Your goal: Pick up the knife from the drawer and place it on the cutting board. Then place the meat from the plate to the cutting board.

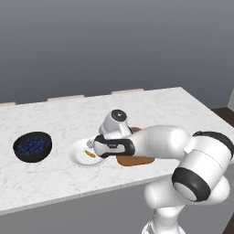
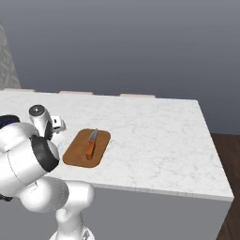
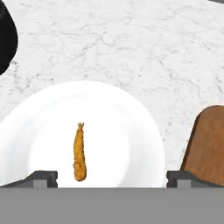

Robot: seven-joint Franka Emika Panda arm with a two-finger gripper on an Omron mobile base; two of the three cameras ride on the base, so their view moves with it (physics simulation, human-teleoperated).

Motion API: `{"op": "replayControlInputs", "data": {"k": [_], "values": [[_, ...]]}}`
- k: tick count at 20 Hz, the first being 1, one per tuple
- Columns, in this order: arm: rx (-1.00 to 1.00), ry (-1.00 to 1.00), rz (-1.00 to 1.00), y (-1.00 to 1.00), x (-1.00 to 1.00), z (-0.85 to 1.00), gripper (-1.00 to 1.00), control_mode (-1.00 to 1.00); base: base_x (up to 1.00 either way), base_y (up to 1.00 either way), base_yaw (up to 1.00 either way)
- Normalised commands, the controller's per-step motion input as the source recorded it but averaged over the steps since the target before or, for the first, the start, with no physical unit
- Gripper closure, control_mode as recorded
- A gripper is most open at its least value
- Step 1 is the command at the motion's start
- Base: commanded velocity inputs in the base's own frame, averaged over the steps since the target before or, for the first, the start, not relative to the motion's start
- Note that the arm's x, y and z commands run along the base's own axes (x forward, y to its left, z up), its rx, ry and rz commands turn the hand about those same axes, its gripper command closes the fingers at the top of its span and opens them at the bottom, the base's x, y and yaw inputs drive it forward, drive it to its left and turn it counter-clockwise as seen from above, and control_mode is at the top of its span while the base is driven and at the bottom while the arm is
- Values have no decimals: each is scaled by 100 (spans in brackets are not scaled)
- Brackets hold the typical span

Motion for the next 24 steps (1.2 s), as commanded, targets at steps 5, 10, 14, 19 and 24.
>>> {"op": "replayControlInputs", "data": {"k": [5, 10, 14, 19, 24], "values": [[-10, 31, 9, 76, 0, 28, -100, -100, 0, 0, 0], [-22, 43, 0, 1, 7, 2, -100, -100, 0, 0, 0], [-7, 1, 0, 9, 0, -32, -100, -100, 0, 0, 0], [0, 0, 0, 22, 0, -57, -100, -100, 0, 0, 0], [0, 0, 0, 0, 0, -45, -100, -100, 0, 0, 0]]}}
